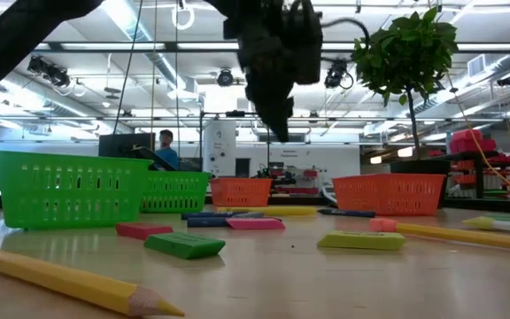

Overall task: Sort crayons/erasers/pens/pencils in bins
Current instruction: Put the yellow pen into the top green bin

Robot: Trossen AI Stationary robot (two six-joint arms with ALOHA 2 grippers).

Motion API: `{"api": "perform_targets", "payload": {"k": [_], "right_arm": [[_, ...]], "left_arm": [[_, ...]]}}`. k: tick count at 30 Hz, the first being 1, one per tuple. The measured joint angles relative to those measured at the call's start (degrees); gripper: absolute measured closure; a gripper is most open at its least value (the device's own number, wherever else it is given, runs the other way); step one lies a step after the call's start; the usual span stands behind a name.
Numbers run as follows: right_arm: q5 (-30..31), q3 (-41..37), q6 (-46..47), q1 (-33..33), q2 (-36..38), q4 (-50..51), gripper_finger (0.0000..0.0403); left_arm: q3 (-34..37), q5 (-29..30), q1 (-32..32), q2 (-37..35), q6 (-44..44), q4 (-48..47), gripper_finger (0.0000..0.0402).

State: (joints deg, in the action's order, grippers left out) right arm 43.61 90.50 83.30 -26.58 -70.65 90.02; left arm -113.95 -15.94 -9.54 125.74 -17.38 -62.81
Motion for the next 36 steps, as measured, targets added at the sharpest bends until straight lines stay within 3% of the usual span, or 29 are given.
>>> {"api": "perform_targets", "payload": {"k": [7,14,19,25,31,36], "right_arm": [[-1.11,-0.02,-3.62,-0.95,-0.84,0.02,0.0288],[5.13,-5.41,-0.17,-1.36,-2.21,-0.1,0.0288],[9.68,-14.92,4.79,-1.36,-2.4,-3.68,0.0288],[10.43,-25.08,9.33,-1.36,-2.43,-8.59,0.0288],[10.47,-29.94,11.79,-1.35,-2.38,-12.3,0.0288],[9.7,-32.12,11.68,-1.34,-2.38,-14.64,0.0288]], "left_arm": [[0.0,-3.52,0.0,1.63,-4.59,-2.98,0.0373],[0.0,-3.45,-0.25,1.63,-2.47,-2.84,0.0381],[0.0,-3.44,0.2,1.61,-1.01,-2.86,0.036],[0.0,-3.13,0.69,1.56,-1.79,0.48,0.0323],[0.0,-3.07,1.24,1.54,-1.88,-0.21,0.0281],[0.02,0.56,3.19,3.33,-1.35,3.13,0.0257]]}}
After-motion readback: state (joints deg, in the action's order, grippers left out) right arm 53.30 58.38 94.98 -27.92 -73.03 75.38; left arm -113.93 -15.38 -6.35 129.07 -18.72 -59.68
